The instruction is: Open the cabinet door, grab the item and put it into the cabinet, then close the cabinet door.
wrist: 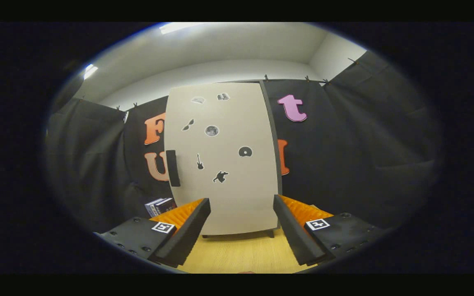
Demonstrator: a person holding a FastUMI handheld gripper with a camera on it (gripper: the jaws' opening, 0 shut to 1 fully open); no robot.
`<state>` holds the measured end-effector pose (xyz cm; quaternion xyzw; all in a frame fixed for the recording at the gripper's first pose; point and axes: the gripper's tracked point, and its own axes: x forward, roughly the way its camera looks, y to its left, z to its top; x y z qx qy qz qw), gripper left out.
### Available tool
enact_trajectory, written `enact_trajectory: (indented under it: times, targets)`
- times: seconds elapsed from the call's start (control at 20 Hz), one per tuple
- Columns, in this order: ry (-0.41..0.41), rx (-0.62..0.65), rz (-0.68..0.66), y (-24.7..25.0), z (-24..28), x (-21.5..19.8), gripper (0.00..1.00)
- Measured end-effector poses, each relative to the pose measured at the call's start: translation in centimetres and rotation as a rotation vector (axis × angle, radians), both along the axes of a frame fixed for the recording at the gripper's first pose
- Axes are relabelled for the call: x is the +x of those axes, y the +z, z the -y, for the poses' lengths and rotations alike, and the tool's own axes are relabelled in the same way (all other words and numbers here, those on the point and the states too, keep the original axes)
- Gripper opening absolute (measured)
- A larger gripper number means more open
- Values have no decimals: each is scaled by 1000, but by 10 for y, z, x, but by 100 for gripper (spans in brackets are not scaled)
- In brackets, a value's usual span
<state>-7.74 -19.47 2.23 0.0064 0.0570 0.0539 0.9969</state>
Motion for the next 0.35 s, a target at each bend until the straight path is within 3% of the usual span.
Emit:
enact_trajectory:
  times: [0.35]
  targets:
    - [-2, 8, -5, -15, 6, 5, 100]
